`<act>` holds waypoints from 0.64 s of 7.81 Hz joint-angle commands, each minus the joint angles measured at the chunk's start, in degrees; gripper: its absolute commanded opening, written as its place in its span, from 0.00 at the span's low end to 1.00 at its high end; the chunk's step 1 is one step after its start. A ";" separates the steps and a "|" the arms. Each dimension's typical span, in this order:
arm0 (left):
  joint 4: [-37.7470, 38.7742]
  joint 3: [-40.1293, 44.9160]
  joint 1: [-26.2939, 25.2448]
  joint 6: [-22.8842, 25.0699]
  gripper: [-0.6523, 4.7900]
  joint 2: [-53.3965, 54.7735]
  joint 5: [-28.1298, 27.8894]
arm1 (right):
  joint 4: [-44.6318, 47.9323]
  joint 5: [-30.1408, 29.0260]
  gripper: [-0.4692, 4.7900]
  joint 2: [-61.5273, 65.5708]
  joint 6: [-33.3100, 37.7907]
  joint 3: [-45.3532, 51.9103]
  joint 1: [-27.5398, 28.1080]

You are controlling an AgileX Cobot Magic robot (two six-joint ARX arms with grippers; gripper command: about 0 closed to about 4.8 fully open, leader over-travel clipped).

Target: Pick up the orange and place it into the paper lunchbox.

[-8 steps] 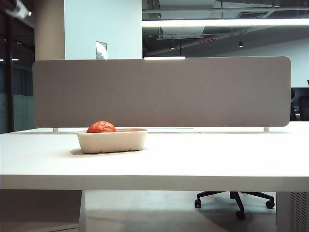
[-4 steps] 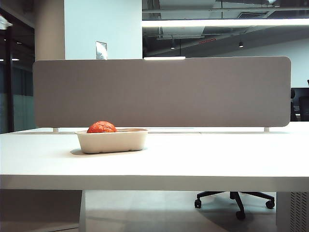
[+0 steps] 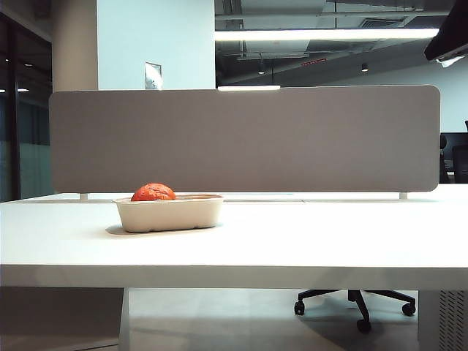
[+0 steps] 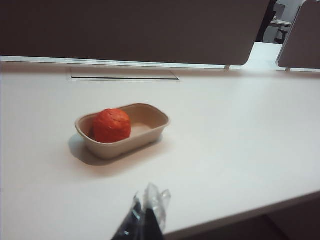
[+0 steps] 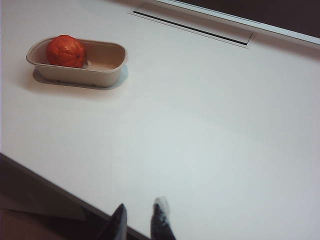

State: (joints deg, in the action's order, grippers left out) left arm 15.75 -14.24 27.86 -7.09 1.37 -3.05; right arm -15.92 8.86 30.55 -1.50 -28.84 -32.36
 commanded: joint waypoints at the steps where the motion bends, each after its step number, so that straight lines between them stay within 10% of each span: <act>1: -6.29 5.16 -0.13 0.90 0.11 -0.20 1.36 | 0.74 0.09 0.23 -0.09 0.11 -0.20 -0.04; 3: -8.37 7.96 -2.69 1.29 0.11 -1.16 -1.68 | 0.72 0.17 0.23 -0.13 0.11 -0.20 -0.11; 4: -20.61 13.94 -12.66 1.05 0.11 -1.16 8.63 | 0.72 0.11 0.23 -0.13 0.11 -0.20 -0.11; 5: -18.23 14.03 -20.52 1.14 0.11 -1.16 6.71 | 0.72 0.07 0.23 -0.13 0.11 -0.20 -0.11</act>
State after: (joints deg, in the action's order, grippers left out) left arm -2.74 -0.30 8.64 -6.04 0.40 3.90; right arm -15.97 8.86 30.44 -1.50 -28.84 -32.40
